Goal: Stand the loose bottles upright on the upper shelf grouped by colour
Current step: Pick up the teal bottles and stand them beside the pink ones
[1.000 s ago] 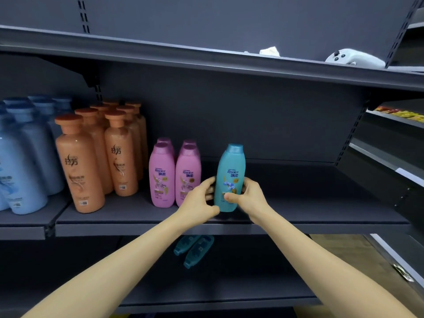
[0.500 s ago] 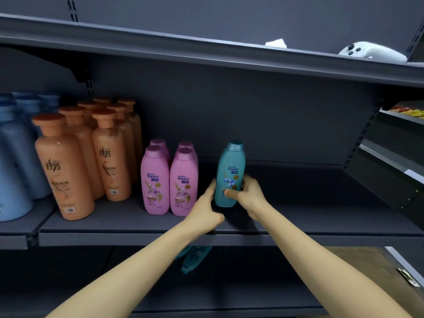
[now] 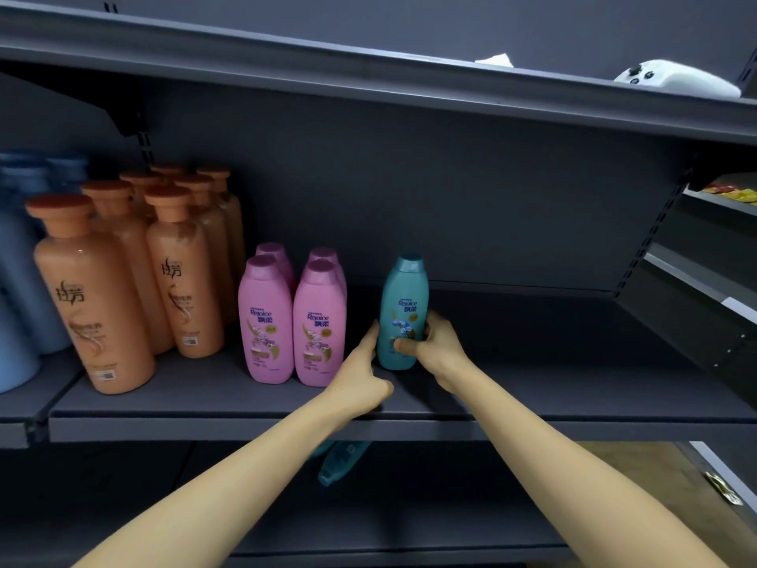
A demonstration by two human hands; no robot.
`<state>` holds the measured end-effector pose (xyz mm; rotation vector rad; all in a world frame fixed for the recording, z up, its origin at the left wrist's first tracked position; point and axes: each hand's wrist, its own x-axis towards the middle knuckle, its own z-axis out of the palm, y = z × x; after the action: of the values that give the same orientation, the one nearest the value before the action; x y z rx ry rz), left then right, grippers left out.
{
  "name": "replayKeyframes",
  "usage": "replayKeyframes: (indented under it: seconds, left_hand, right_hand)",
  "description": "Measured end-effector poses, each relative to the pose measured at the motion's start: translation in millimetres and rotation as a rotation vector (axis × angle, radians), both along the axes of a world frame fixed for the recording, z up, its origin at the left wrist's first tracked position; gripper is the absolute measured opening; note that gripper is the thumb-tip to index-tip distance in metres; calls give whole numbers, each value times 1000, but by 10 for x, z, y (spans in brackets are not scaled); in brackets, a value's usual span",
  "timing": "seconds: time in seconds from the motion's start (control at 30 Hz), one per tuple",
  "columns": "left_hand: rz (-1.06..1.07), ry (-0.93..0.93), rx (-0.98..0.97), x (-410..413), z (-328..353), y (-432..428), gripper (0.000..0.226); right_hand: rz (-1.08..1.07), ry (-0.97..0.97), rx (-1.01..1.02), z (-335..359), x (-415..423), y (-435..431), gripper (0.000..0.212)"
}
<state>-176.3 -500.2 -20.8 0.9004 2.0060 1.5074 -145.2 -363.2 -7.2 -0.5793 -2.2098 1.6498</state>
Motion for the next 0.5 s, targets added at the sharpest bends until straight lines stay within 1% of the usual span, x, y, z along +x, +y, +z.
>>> replayKeyframes:
  seconds: [0.17,0.5]
  left_hand:
    - [-6,4,3,-6,-25,28,98]
    - [8,-20,-3,-17,-48,59,99]
  right_hand:
    - [-11,0,-17,-19,-4,10,46]
    - [-25,-5,-26,-37,-9,17,49]
